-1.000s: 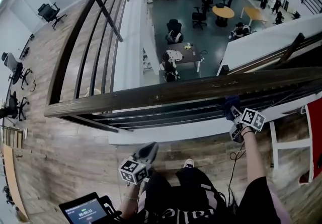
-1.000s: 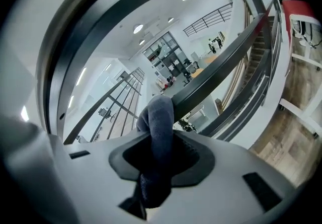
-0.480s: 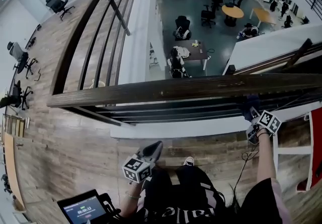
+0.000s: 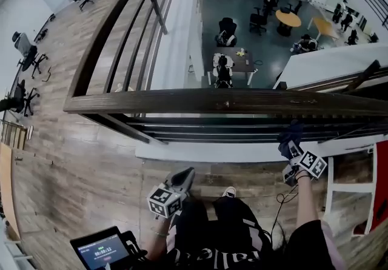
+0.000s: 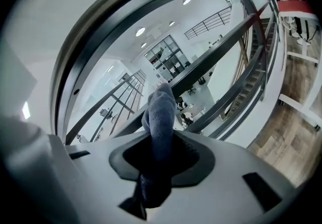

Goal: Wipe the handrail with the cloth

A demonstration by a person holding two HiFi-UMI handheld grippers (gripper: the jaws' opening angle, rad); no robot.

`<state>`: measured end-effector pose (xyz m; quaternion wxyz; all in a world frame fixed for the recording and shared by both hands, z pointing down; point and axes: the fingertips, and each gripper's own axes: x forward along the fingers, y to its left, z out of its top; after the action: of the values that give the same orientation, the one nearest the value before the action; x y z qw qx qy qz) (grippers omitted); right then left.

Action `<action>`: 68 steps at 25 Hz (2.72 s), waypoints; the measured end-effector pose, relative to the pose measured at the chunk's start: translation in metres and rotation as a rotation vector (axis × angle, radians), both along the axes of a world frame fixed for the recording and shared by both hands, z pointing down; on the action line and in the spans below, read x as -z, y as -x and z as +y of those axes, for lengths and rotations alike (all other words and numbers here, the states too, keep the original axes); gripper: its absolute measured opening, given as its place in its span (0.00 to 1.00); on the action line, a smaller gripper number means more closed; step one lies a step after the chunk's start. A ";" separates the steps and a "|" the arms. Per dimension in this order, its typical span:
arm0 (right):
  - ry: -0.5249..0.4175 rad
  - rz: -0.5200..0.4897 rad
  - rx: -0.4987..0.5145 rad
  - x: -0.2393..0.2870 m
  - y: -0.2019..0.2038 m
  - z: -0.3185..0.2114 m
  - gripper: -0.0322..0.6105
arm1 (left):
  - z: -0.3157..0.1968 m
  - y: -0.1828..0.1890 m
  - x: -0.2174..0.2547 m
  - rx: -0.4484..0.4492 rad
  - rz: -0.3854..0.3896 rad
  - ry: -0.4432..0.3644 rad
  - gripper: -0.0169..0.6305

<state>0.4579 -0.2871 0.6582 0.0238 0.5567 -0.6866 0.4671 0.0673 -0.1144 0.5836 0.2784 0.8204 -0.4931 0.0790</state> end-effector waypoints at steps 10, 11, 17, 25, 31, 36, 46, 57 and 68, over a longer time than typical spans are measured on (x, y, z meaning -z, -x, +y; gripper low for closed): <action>0.017 -0.024 0.185 -0.009 0.273 0.038 0.20 | 0.042 0.173 -0.007 0.033 0.033 -0.004 0.03; 0.017 -0.032 0.214 -0.010 0.293 0.040 0.20 | 0.045 0.180 -0.011 0.027 0.029 -0.001 0.03; 0.067 -0.061 0.440 -0.029 0.409 0.075 0.20 | 0.072 0.200 -0.034 0.028 0.023 0.033 0.03; 0.105 0.026 0.741 -0.086 0.609 0.104 0.20 | 0.087 0.297 -0.070 0.063 0.028 0.036 0.03; 0.115 0.022 0.845 -0.118 0.707 0.105 0.20 | 0.099 0.346 -0.095 0.126 0.030 0.043 0.03; 0.140 0.049 0.891 -0.141 0.736 0.095 0.20 | 0.111 0.361 -0.115 0.160 0.027 0.070 0.03; 0.226 0.022 0.727 -0.185 0.694 0.073 0.20 | 0.124 0.352 -0.143 0.133 0.030 0.121 0.03; 0.228 0.014 0.586 -0.184 0.572 0.034 0.20 | 0.076 0.262 -0.131 -0.008 0.037 0.114 0.03; 0.227 0.015 0.440 -0.183 0.421 -0.002 0.20 | 0.044 0.160 -0.141 -0.127 0.023 0.120 0.03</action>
<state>0.0371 -0.2890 0.8413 0.1925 0.3908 -0.7343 0.5206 -0.0927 -0.0704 0.7251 0.3271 0.8329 -0.4310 0.1163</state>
